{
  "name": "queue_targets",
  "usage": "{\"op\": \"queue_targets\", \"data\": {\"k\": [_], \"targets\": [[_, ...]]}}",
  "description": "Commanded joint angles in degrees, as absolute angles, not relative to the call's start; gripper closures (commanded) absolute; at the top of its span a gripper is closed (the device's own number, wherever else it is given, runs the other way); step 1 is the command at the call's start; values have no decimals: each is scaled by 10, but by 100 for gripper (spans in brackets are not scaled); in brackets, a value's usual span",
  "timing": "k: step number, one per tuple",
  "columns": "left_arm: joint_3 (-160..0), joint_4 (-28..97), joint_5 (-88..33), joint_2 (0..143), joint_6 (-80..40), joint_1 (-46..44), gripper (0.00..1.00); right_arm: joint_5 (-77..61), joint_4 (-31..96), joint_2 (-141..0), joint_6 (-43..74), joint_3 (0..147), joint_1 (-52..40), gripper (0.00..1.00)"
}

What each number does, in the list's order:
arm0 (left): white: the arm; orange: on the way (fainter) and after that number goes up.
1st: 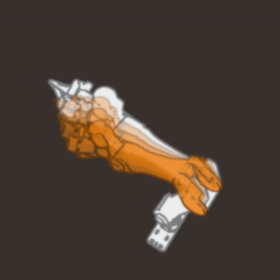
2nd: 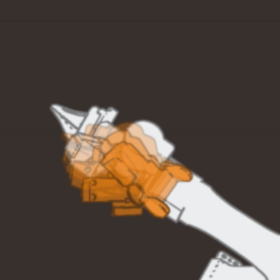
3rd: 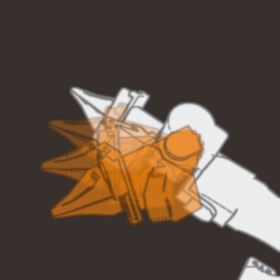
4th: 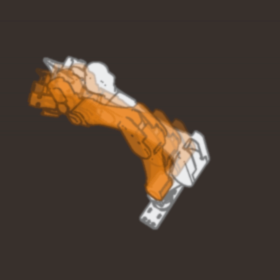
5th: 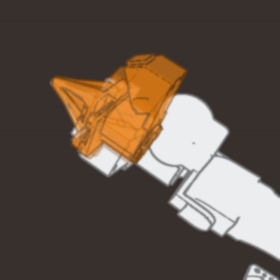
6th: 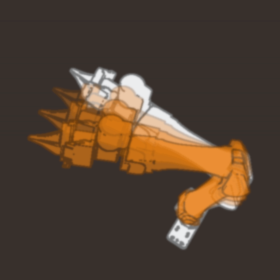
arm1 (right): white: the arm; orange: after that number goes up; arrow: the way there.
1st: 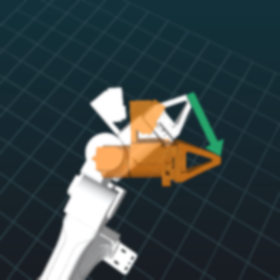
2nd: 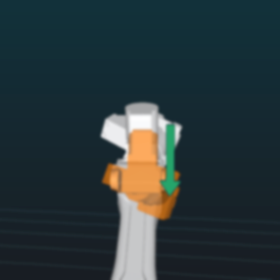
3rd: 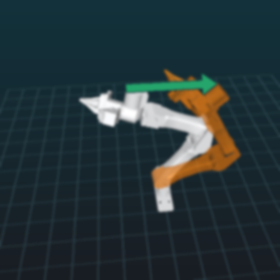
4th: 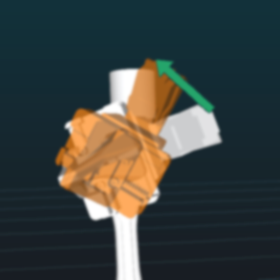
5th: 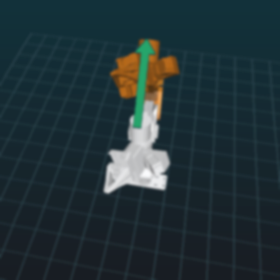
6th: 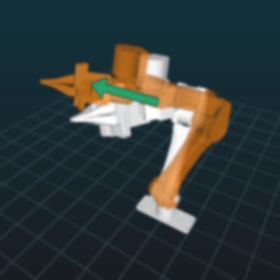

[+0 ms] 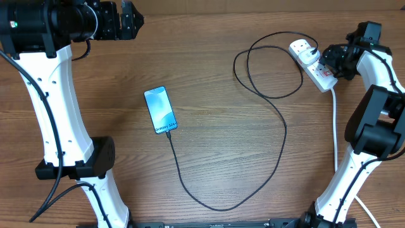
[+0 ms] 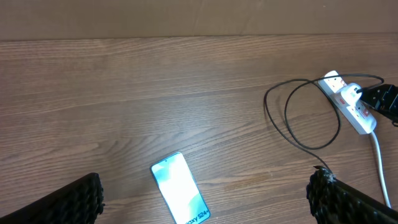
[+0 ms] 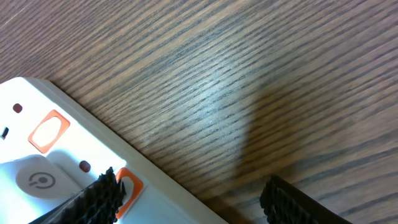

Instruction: Plug charger to phone and switch on socket

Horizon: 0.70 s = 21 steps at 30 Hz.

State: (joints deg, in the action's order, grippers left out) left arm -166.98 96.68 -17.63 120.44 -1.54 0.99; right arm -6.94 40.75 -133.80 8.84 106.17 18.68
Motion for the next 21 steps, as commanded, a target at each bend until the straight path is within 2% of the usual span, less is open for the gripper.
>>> {"op": "queue_targets", "data": {"k": [1, 21], "targets": [[-1681, 968, -185, 1189, -19, 11, 0, -78, 422, -1356, 73, 1072, 183, 28], [-1681, 968, -185, 1189, -19, 11, 0, -76, 441, -1368, 58, 1072, 162, 28]]}}
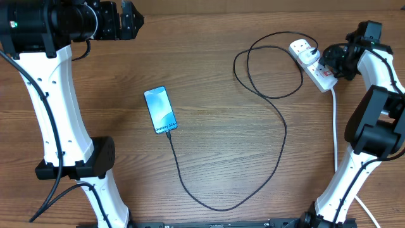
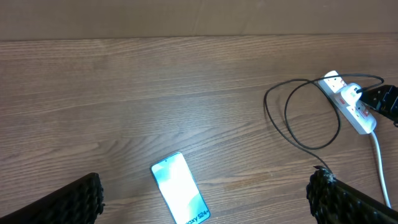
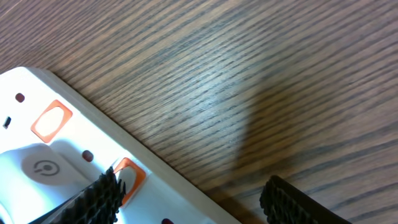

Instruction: Plug charger to phone and switch on socket

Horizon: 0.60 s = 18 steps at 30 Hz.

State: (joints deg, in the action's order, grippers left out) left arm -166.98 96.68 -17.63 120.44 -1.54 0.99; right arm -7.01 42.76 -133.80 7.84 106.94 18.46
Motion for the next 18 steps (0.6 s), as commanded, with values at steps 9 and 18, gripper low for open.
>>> {"op": "queue_targets", "data": {"k": [9, 18], "targets": [[-1681, 968, -185, 1189, -19, 11, 0, -76, 447, -1369, 59, 1072, 152, 28], [-1681, 968, -185, 1189, -19, 11, 0, -38, 518, -1364, 59, 1160, 169, 24]]}}
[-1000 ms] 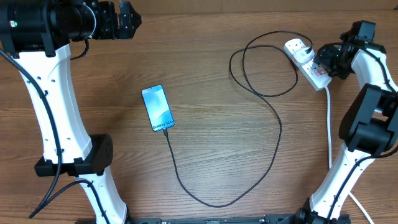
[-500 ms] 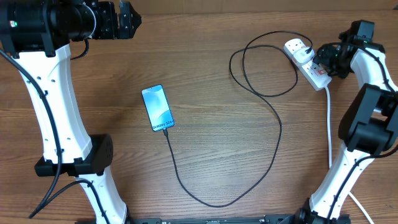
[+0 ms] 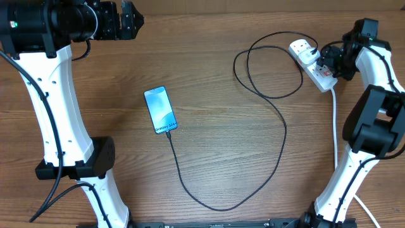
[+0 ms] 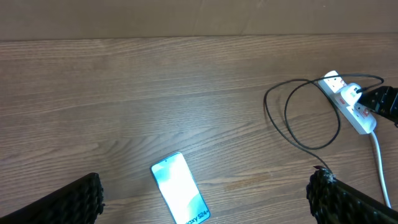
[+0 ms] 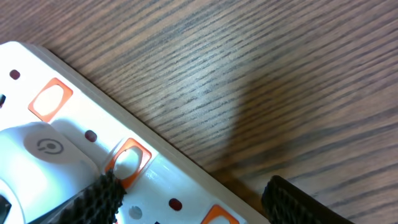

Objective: Plug charger to phone and switch on socket
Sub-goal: 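Lift the right gripper off the power strip and pull it back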

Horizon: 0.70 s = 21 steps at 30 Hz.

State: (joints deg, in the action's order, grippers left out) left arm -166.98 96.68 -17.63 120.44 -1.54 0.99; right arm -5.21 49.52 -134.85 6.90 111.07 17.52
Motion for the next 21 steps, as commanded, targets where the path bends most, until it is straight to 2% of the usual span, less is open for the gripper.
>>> {"op": "queue_targets", "data": {"k": [1, 12, 21], "targets": [[-1681, 968, -185, 1189, -19, 11, 0, -34, 539, -1362, 59, 1185, 173, 24], [-1681, 968, -185, 1189, -19, 11, 0, -36, 750, -1311, 60, 1391, 178, 25], [-1681, 968, -185, 1189, -19, 11, 0, -83, 813, -1176, 63, 1417, 144, 17]]}}
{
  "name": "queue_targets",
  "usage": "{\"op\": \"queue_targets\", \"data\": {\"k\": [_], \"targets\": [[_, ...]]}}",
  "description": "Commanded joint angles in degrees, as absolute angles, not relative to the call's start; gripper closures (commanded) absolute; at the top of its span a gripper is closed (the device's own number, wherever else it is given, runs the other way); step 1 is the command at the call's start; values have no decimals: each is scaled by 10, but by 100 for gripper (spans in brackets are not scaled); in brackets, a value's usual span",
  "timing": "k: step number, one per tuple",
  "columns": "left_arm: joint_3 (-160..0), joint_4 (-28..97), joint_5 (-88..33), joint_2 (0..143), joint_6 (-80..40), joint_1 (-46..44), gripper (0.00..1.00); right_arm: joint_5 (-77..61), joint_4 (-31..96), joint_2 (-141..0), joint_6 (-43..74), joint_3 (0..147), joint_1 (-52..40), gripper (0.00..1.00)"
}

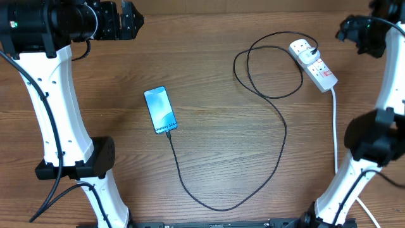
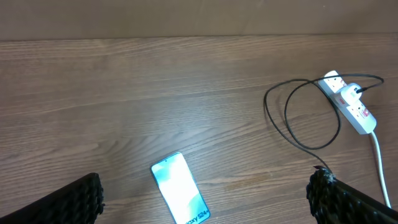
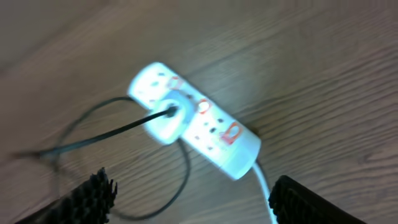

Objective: Plug charger to phone and switch on socket
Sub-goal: 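Lift the right gripper off the power strip and pull it back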

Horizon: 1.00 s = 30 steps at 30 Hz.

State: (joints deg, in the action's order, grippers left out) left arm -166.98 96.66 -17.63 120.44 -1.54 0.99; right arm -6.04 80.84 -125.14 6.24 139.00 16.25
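A phone (image 1: 161, 109) with a lit screen lies face up at mid-left of the wooden table; it shows too in the left wrist view (image 2: 180, 189). A black cable (image 1: 278, 120) runs from the phone's lower end in a long loop to a white charger plug (image 1: 304, 50) seated in the white socket strip (image 1: 314, 64). The strip and plug appear blurred in the right wrist view (image 3: 199, 127). My right gripper (image 1: 358, 28) hangs open, high above and to the right of the strip, touching nothing. My left gripper (image 1: 128, 20) is open, high over the table's far left.
The strip's white lead (image 1: 335, 133) runs down the right side toward the table's front edge. My two arm bases stand at the front left (image 1: 95, 158) and front right (image 1: 370, 136). A brown wall edge (image 2: 186, 18) borders the far side.
My right gripper was down at the socket strip, its fingers over the switches. Now it is lifted well clear, above and right of the strip. The left arm, phone and cable are unchanged.
At every earlier moment the cable was in the phone and the plug in the strip. My right gripper stayed low over the strip's orange switches, shifting slightly along them. Now it has come up and away. My left gripper stayed open and still throughout.
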Motion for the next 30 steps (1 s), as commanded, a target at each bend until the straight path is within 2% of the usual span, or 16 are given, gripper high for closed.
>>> {"op": "queue_targets", "data": {"k": [1, 7, 9, 10, 15, 22, 30], "targets": [[-1681, 968, -185, 1189, -19, 11, 0, -82, 819, -1153, 63, 1417, 135, 16], [-1681, 968, -185, 1189, -19, 11, 0, -82, 867, -1056, 63, 1417, 91, 14], [-1681, 968, -185, 1189, -19, 11, 0, -82, 889, -1031, 63, 1417, 81, 1], [-1681, 968, -185, 1189, -19, 11, 0, -82, 904, -1018, 63, 1417, 76, 0], [-1681, 968, -185, 1189, -19, 11, 0, -86, 971, -961, 65, 1417, 64, 0], [-1681, 968, -185, 1189, -19, 11, 0, -182, 970, -911, 123, 1417, 64, 0], [-1681, 968, -185, 1189, -19, 11, 0, -181, 970, -908, 115, 1417, 64, 0]]}}
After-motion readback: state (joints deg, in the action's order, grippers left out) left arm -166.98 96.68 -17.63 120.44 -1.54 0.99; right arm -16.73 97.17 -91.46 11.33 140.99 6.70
